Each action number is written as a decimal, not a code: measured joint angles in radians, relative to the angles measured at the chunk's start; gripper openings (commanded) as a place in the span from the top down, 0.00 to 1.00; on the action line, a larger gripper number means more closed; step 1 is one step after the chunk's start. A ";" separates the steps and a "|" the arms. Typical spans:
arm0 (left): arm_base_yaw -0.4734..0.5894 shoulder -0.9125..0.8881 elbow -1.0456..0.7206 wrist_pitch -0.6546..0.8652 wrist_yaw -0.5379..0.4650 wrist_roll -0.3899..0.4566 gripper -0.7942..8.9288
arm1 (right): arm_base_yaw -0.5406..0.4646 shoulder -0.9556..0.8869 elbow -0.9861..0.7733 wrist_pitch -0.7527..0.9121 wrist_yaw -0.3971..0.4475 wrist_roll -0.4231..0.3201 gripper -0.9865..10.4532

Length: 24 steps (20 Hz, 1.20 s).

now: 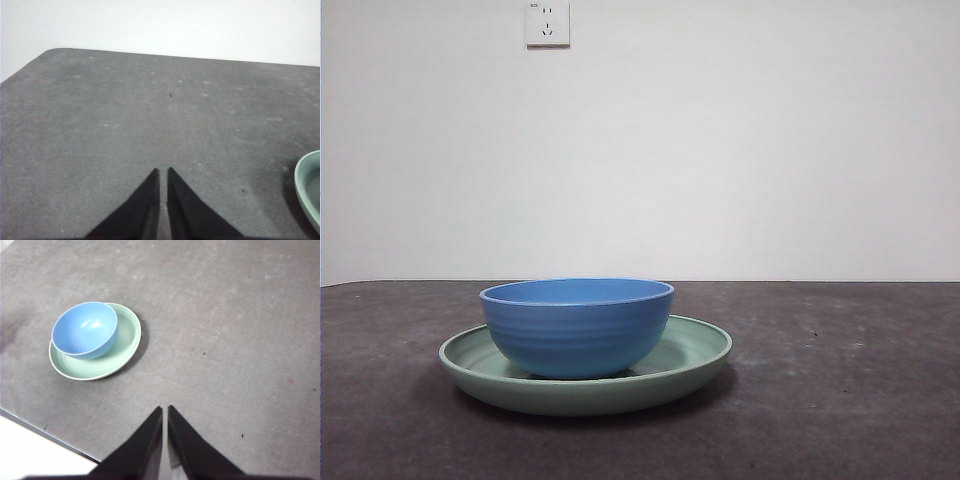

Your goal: Pick up the blue bowl, put it on the green plate, put it on desk

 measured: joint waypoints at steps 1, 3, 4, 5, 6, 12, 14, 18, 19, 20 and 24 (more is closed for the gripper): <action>0.000 0.000 0.000 0.000 0.000 0.000 0.89 | 0.000 0.000 0.000 0.000 0.000 0.000 0.90; 0.000 0.000 0.000 0.000 0.000 0.000 0.89 | 0.000 0.000 0.000 0.000 0.000 0.000 0.90; 0.000 0.000 0.000 0.000 0.000 0.000 0.89 | -0.001 0.000 0.000 0.000 0.000 0.000 0.90; 0.000 0.000 0.000 0.000 0.000 0.000 0.89 | -0.010 0.000 -0.001 0.008 0.000 0.000 0.90; 0.000 0.000 0.000 0.000 0.000 0.000 0.89 | -0.028 -0.001 -0.010 0.039 0.005 -0.005 0.90; 0.000 0.000 0.000 0.000 0.000 0.000 0.89 | -0.204 -0.161 -0.409 0.661 0.030 -0.132 0.90; 0.000 0.000 0.000 0.000 0.000 0.000 0.89 | -0.268 -0.234 -0.618 0.904 0.030 -0.140 0.90; 0.000 0.000 0.000 0.001 0.000 0.000 0.89 | -0.342 -0.345 -0.897 1.116 0.030 -0.142 0.90; 0.000 0.000 0.000 0.000 0.000 0.000 0.89 | -0.355 -0.375 -0.950 1.128 0.030 -0.142 0.90; 0.000 0.000 0.000 0.000 0.000 0.000 0.89 | -0.367 -0.401 -0.995 1.134 0.030 -0.142 0.90; 0.000 0.000 0.000 0.000 0.000 0.000 0.89 | -0.397 -0.454 -1.099 1.156 0.032 -0.143 0.90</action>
